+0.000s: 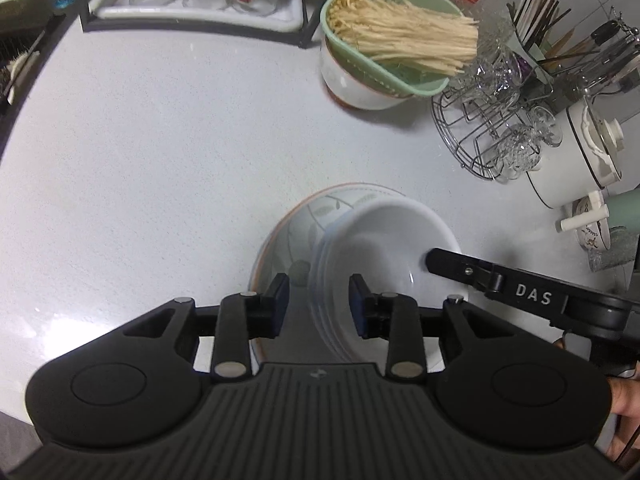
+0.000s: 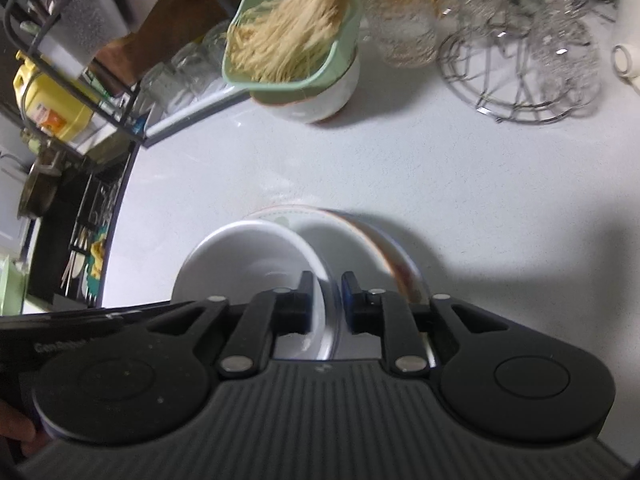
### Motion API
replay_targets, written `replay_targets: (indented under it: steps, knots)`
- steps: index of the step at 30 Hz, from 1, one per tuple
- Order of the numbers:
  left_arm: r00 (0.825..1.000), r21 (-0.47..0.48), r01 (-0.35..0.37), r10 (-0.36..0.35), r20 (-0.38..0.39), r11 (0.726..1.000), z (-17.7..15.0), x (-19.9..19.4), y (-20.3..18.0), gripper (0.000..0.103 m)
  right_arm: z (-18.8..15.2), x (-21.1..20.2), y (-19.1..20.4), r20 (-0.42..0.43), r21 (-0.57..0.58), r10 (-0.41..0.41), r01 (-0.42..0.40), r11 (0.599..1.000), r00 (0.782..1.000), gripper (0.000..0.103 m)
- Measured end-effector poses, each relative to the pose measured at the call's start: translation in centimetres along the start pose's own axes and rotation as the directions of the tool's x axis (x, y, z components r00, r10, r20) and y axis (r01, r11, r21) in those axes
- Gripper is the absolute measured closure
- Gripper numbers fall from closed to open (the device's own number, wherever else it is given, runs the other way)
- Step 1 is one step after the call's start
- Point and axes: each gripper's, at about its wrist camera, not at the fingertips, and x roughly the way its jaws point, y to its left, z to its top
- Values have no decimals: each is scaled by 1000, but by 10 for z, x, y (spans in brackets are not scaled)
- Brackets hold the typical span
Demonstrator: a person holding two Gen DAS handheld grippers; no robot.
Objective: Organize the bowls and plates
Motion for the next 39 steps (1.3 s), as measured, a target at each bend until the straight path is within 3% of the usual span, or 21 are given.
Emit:
replay_targets:
  steps: [6, 12, 14, 15, 17, 19, 20, 27, 30, 39]
  knots:
    - [998, 32, -7, 5, 65, 999, 1, -34, -11, 58, 2, -39, 1, 91, 5, 0, -1, 1000, 996, 64]
    - [983, 106, -56, 37, 178, 993, -6, -80, -30, 37, 1, -87, 16, 198, -68, 14, -1, 998, 980, 62]
    - [977, 121, -73, 47, 209, 990, -11, -98, -35, 26, -3, -103, 22, 233, -98, 21, 2, 995, 972, 59]
    - [973, 126, -78, 48, 225, 989, -15, -106, -37, 23, -6, -111, 24, 249, -111, 26, 2, 994, 968, 56]
    - [965, 131, -86, 50, 258, 988, -23, -124, -40, 12, -12, -127, 29, 288, -131, 32, 6, 991, 957, 28]
    - [954, 135, -100, 56, 294, 986, -32, -141, -44, 7, -20, -141, 31, 335, -146, 31, 20, 989, 942, 12]
    - [949, 135, -108, 61, 311, 985, -38, -148, -46, 6, -24, -146, 30, 351, -153, 28, 27, 988, 936, 12]
    - [928, 149, -159, 96, 360, 976, -78, -182, -61, 4, -57, -176, 25, 402, -149, 34, 29, 988, 915, 12]
    - [919, 153, -168, 99, 382, 974, -99, -194, -70, 4, -74, -192, 23, 448, -148, 31, 40, 988, 893, 0]
    - [899, 140, -211, 135, 416, 968, -169, -211, -90, 4, -128, -224, 18, 498, -187, 41, 61, 981, 866, 0]
